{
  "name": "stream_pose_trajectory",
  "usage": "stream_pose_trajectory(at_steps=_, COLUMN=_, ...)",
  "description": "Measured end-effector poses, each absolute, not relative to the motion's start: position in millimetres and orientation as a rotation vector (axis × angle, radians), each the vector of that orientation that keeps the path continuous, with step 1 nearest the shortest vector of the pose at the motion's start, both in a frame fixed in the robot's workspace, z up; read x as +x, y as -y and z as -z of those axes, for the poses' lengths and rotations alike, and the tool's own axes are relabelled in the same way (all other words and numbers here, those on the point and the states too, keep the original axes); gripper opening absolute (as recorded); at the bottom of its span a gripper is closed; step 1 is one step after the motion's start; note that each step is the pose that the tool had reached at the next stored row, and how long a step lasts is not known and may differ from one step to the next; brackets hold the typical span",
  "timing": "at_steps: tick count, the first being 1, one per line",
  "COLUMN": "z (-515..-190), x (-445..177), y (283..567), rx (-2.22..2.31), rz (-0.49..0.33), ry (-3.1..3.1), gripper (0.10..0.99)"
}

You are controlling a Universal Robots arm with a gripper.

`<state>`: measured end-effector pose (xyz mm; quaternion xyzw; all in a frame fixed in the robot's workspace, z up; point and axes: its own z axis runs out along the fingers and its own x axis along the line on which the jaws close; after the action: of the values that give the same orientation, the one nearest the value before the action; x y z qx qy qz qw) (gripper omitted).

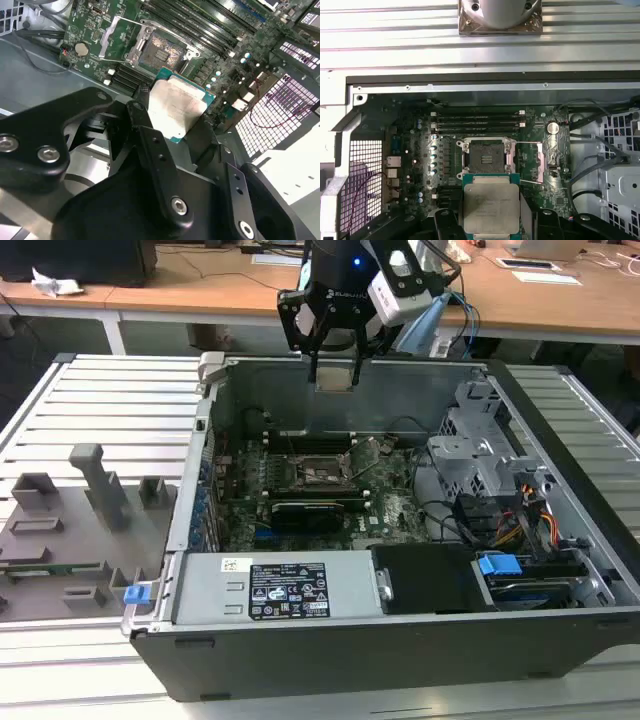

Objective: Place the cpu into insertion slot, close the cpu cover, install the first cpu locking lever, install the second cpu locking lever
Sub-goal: 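Place the cpu into insertion slot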

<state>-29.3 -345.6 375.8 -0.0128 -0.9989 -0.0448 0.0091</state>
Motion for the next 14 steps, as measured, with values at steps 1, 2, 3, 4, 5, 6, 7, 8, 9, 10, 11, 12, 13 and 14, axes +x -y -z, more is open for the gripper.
stream_pose_trajectory(at_steps=1, z=-375.8, x=-29.3, y=345.6, rx=-0.040, rz=0.140, ry=3.120, gripper=0.541)
stream_pose_trajectory(at_steps=2, z=-375.8, x=-29.3, y=345.6, rx=-0.040, rz=0.140, ry=3.120, gripper=0.541)
stream_pose_trajectory(at_steps=3, z=-375.8, x=-29.3, y=345.6, rx=-0.040, rz=0.140, ry=3.120, gripper=0.541)
stream_pose_trajectory(at_steps=4, z=-375.8, x=-29.3, y=345.6, rx=-0.042, rz=0.140, ry=3.120, gripper=0.541)
stream_pose_trajectory(at_steps=5, z=-375.7, x=-29.2, y=345.5, rx=-0.050, rz=0.140, ry=3.120, gripper=0.541)
stream_pose_trajectory(at_steps=6, z=-375.8, x=-29.3, y=345.5, rx=-0.063, rz=0.140, ry=3.120, gripper=0.541)
stream_pose_trajectory(at_steps=7, z=-375.7, x=-29.3, y=345.5, rx=-0.075, rz=0.140, ry=3.120, gripper=0.541)
stream_pose_trajectory(at_steps=8, z=-375.8, x=-29.3, y=345.6, rx=-0.080, rz=0.140, ry=3.120, gripper=0.541)
stream_pose_trajectory(at_steps=9, z=-375.8, x=-29.3, y=345.6, rx=-0.084, rz=0.140, ry=3.120, gripper=0.541)
stream_pose_trajectory(at_steps=10, z=-375.7, x=-29.3, y=345.6, rx=-0.088, rz=0.141, ry=3.120, gripper=0.541)
stream_pose_trajectory(at_steps=11, z=-375.7, x=-29.3, y=345.6, rx=-0.092, rz=0.141, ry=3.120, gripper=0.541)
stream_pose_trajectory(at_steps=12, z=-375.8, x=-29.3, y=345.6, rx=-0.097, rz=0.141, ry=3.120, gripper=0.541)
stream_pose_trajectory(at_steps=13, z=-375.8, x=-29.3, y=345.6, rx=-0.103, rz=0.141, ry=3.120, gripper=0.541)
stream_pose_trajectory(at_steps=14, z=-375.7, x=-29.3, y=345.5, rx=-0.107, rz=0.141, ry=3.120, gripper=0.541)
